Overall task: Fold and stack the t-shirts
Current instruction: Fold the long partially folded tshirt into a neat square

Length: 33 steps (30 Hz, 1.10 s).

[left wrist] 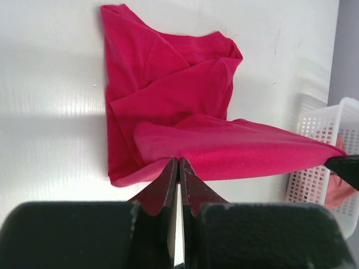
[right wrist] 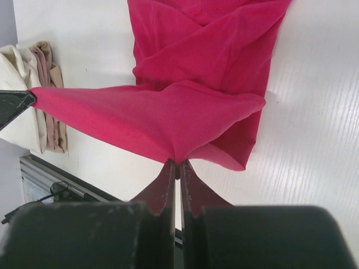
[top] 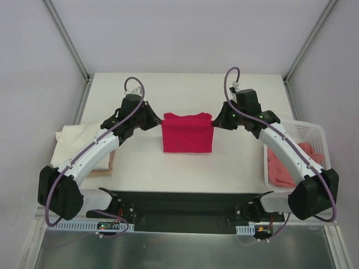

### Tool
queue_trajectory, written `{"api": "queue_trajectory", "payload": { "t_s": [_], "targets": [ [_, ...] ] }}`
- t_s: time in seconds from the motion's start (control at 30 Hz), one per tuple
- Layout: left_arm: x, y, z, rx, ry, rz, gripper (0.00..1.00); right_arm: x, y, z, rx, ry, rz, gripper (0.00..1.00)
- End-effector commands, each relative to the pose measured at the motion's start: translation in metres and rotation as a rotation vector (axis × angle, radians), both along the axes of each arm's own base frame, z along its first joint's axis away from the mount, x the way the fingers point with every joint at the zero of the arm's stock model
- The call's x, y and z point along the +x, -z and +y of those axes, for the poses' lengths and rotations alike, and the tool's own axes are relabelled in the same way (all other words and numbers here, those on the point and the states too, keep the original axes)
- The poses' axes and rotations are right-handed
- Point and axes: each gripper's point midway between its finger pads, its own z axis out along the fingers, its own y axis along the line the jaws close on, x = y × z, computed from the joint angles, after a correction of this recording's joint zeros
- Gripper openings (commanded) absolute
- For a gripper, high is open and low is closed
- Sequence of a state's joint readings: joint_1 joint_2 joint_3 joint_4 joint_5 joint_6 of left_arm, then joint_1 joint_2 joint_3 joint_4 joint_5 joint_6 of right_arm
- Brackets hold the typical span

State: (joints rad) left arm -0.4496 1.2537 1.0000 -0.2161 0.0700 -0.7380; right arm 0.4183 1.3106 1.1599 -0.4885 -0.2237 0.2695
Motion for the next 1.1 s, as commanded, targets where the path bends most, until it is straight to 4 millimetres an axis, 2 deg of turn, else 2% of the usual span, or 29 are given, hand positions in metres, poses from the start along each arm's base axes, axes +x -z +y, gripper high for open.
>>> {"api": "queue_trajectory", "payload": {
  "t_s": [0.0,0.1,0.13,0.2,0.23,0.3,0.33,0.4,0.43,0.5,0.57,0.63,0.67,0.7,0.73,0.77,0.8,0.83,0.87,0.9,0.93,0.97,1.0,1.03,1.07],
  "targets": [
    [0.036,-0.007,0.01,0.041,-0.025,-0.041,0.0,0.033,-0.014,-0.001,0.031,-0.003,-0.04,0.01],
    [0.054,0.001,0.009,0.046,-0.019,-0.017,0.0,0.051,-0.005,-0.002,0.038,0.003,-0.011,0.01],
    [0.06,0.003,0.011,0.05,-0.024,-0.01,0.0,0.059,0.004,-0.004,0.036,0.014,0.011,0.01],
    [0.073,0.011,0.008,0.048,-0.016,0.014,0.0,0.07,0.005,-0.001,0.053,0.008,0.021,0.01],
    [0.079,0.014,0.01,0.046,-0.02,0.023,0.0,0.078,0.018,-0.003,0.052,0.019,0.051,0.01],
    [0.091,0.026,0.007,0.042,-0.006,0.053,0.0,0.091,0.019,-0.002,0.067,0.02,0.059,0.01],
    [0.095,0.03,0.008,0.041,-0.002,0.063,0.0,0.098,0.032,-0.002,0.064,0.02,0.087,0.02],
    [0.105,0.042,0.005,0.04,0.008,0.09,0.0,0.111,0.034,-0.002,0.067,0.026,0.088,0.06],
    [0.108,0.046,0.006,0.049,0.007,0.096,0.0,0.117,0.047,-0.002,0.059,0.034,0.115,0.06],
    [0.12,0.058,0.004,0.065,0.008,0.109,0.0,0.13,0.06,-0.004,0.05,0.059,0.134,0.06],
    [0.132,0.065,0.001,0.076,0.017,0.113,0.0,0.139,0.068,-0.006,0.042,0.076,0.147,0.06],
    [0.144,0.074,0.001,0.086,0.011,0.121,0.02,0.152,0.077,-0.009,0.034,0.101,0.157,0.11],
    [0.149,0.076,0.002,0.087,0.003,0.123,0.07,0.156,0.081,-0.009,0.029,0.107,0.162,0.12],
    [0.152,0.077,0.002,0.085,0.004,0.123,0.25,0.16,0.091,-0.011,0.021,0.117,0.181,0.16],
    [0.157,0.079,0.0,0.081,0.007,0.126,0.36,0.168,0.087,-0.011,0.021,0.118,0.165,0.21],
    [0.159,0.079,-0.002,0.077,0.014,0.124,0.52,0.171,0.088,-0.011,0.018,0.118,0.167,0.28],
    [0.16,0.079,-0.002,0.072,0.018,0.125,0.62,0.172,0.092,-0.011,0.012,0.112,0.182,0.46],
    [0.16,0.074,-0.005,0.061,0.033,0.119,0.8,0.176,0.084,-0.01,0.013,0.103,0.166,0.54],
    [0.158,0.071,-0.007,0.051,0.043,0.117,0.88,0.175,0.082,-0.01,0.007,0.089,0.162,0.63],
    [0.156,0.068,-0.007,0.046,0.048,0.114,0.96,0.171,0.073,-0.008,0.019,0.073,0.153,0.87],
    [0.15,0.061,-0.008,0.031,0.057,0.109,0.99,0.169,0.067,-0.007,0.022,0.064,0.139,0.97],
    [0.146,0.057,-0.009,0.024,0.062,0.105,0.99,0.161,0.069,-0.009,0.014,0.061,0.149,0.97],
    [0.14,0.055,-0.009,0.018,0.068,0.109,0.99,0.155,0.052,-0.009,0.015,0.058,0.112,0.97],
    [0.13,0.053,-0.008,0.007,0.069,0.116,0.99,0.149,0.049,-0.009,0.013,0.051,0.103,0.97],
    [0.123,0.053,-0.009,0.0,0.075,0.124,0.99,0.137,0.055,-0.011,0.006,0.049,0.117,0.97]
  ]
}}
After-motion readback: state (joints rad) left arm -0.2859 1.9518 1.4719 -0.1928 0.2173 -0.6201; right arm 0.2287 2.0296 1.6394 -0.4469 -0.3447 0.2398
